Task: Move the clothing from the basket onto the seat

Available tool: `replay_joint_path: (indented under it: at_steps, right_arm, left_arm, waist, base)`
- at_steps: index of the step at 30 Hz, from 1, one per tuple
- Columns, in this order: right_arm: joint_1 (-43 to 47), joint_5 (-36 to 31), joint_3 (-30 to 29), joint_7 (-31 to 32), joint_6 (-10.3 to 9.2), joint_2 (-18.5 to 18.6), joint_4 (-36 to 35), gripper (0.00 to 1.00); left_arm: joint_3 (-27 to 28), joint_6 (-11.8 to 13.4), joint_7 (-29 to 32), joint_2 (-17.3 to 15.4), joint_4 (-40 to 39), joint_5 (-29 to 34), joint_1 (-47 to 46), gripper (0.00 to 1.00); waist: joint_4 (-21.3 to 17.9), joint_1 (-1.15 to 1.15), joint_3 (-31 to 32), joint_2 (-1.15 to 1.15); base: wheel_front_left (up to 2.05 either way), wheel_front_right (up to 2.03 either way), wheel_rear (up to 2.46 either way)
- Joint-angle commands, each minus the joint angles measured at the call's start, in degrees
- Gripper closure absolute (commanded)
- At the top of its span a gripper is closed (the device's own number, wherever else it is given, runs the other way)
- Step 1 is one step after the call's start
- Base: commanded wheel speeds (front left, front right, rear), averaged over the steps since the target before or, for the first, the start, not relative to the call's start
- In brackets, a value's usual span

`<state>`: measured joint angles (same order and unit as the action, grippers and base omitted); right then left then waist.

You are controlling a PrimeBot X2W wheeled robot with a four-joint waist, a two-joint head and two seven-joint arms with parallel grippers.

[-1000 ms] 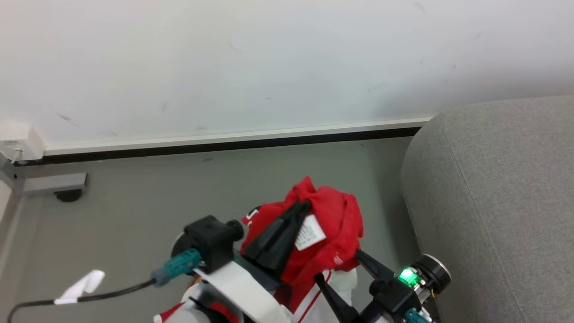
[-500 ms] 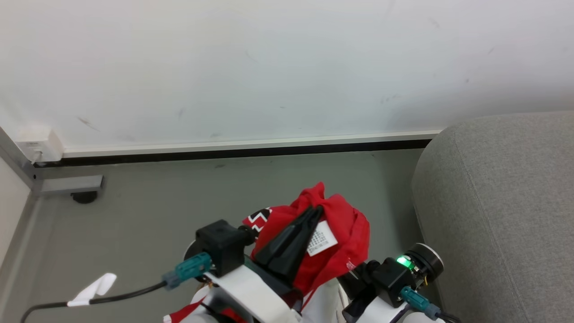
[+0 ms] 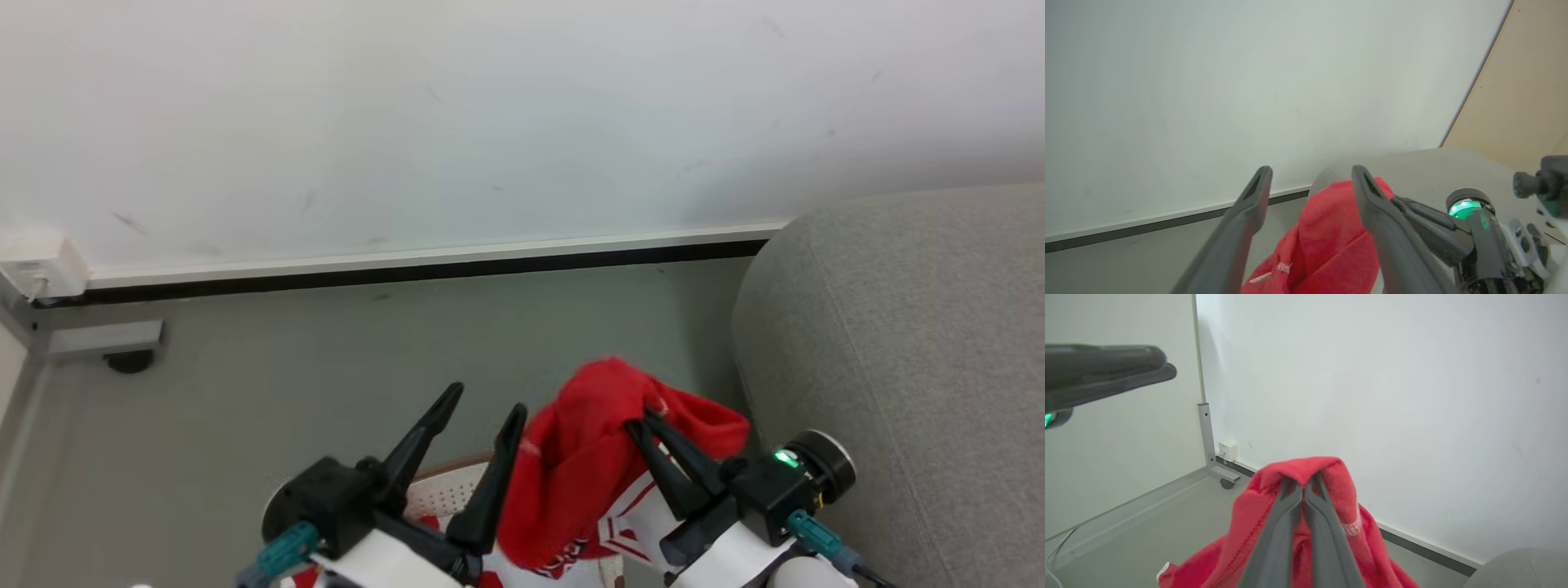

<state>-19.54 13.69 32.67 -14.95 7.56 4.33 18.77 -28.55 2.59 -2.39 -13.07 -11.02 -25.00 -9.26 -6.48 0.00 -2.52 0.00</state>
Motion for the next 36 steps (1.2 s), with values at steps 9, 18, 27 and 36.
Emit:
replay_joint_path:
  at_steps: [9,18,27,36]
  right_arm:
    - [0.9,-0.5,-4.2,-0.1,-0.14,2.3,-4.8,1.00]
    - [0.4,0.1,-6.2,-0.1,-0.14,2.3,-9.1,1.00]
    - [0.9,2.2,-10.1,-0.1,-0.14,4.8,-14.1,1.00]
    - [-3.8,4.9,-14.6,-0.1,-0.14,8.0,-18.6,1.00]
  left_arm:
    - [-0.9,0.0,-7.8,-2.6,6.2,4.5,4.1,0.00]
    - [-2.0,-1.0,-8.8,-2.0,7.9,4.4,2.8,0.00]
    - [-5.7,-3.0,-7.2,-1.1,7.7,5.7,-0.1,0.00]
    - [-8.0,-5.1,-5.5,-2.5,7.1,9.1,-5.3,0.00]
  waist:
    - [-6.5,0.00,-1.8,0.00]
    - [-16.1,0.00,-3.4,0.00]
    - [-24.8,0.00,-6.1,0.00]
    - [-25.2,0.00,-14.9,0.00]
  base:
    - [0.00,0.00,0.00]
    - [0.00,0.00,0.00]
    - [0.00,0.00,0.00]
    - [0.00,0.00,0.00]
